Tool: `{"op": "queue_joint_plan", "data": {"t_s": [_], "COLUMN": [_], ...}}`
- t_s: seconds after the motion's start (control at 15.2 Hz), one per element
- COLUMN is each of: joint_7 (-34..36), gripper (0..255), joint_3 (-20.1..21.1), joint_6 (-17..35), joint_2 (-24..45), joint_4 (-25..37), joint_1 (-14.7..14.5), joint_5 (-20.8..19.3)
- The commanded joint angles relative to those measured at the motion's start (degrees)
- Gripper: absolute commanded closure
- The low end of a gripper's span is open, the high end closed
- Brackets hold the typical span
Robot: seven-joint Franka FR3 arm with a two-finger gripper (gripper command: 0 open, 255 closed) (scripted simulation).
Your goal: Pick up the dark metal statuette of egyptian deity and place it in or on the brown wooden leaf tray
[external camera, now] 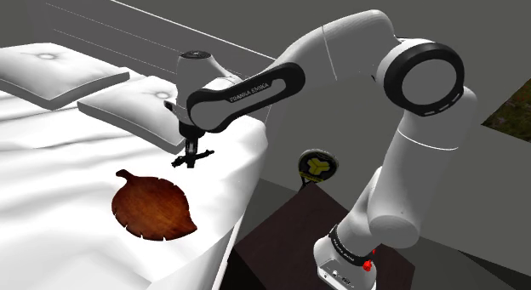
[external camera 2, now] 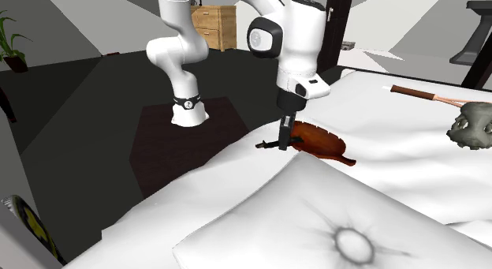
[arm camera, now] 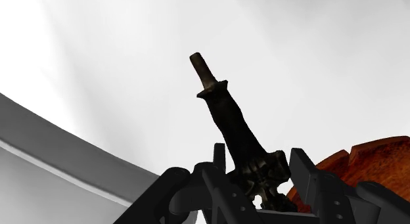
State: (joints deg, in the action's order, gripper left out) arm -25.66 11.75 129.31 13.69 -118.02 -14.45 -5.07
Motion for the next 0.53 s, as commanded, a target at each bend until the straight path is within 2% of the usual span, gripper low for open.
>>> {"op": "queue_joint_plan", "data": {"t_s": [0.0, 0.33, 0.46], "joint_7": [-0.26, -0.7, 2.06], "gripper": [255, 255, 255], "joint_3": [0.1, 0.24, 1.24], "joint_6": [-1.45, -4.33, -4.81], "joint_2": [-0.97, -2.75, -1.93], "joint_4": [0.49, 1.64, 2.82], "joint_1": [0.08, 0.2, -1.45], "joint_5": [0.33, 0.91, 0.6]}}
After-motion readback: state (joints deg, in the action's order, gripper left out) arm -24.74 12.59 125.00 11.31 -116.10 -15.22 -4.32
